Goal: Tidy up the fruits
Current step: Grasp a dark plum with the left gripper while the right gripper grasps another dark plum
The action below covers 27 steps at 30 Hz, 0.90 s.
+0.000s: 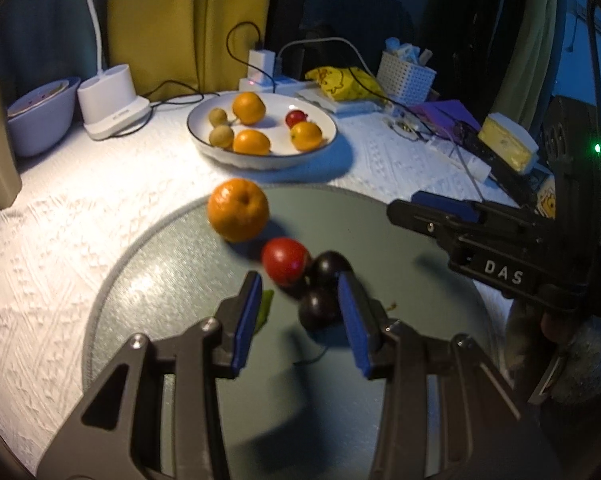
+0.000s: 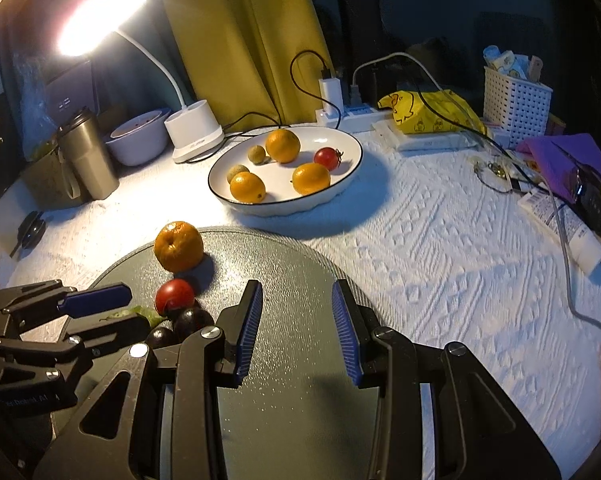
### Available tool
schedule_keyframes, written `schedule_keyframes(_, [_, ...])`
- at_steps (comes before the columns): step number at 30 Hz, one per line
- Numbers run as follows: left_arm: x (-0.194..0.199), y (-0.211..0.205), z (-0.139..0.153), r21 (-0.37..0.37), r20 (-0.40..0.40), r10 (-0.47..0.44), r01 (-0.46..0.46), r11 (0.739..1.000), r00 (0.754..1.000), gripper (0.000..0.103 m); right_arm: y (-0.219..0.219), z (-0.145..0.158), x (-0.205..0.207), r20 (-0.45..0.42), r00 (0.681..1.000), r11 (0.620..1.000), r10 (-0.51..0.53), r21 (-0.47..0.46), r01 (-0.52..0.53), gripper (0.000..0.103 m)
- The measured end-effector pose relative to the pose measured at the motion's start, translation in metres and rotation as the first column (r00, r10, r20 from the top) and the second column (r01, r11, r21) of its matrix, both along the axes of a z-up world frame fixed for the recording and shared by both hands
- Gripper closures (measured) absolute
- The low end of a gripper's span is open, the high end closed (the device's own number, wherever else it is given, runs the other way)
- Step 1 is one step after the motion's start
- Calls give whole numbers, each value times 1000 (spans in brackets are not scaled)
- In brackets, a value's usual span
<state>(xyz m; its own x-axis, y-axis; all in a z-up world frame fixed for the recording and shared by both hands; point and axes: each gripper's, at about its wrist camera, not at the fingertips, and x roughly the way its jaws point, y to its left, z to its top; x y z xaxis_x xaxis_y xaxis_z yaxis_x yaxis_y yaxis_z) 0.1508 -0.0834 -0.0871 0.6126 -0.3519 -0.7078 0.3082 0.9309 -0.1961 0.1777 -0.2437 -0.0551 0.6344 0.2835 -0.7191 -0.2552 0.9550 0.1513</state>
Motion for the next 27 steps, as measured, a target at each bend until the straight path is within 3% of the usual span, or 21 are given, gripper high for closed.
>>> schedule_keyframes(17, [0, -17, -18, 21, -41, -38, 39, 999, 998, 63, -11, -6, -4, -15, 1000, 1000, -19, 21, 19, 65])
schedule_keyframes(20, [-1, -16, -17, 18, -35, -41, 42, 999, 999, 73, -9, -6, -4, -16, 1000, 1000, -14, 22, 14, 65])
schedule_keyframes(27, [-5, -6, -9, -1, -4, -37, 37, 999, 999, 74, 4, -3, -5, -17, 1000, 1000, 17, 21, -16, 65])
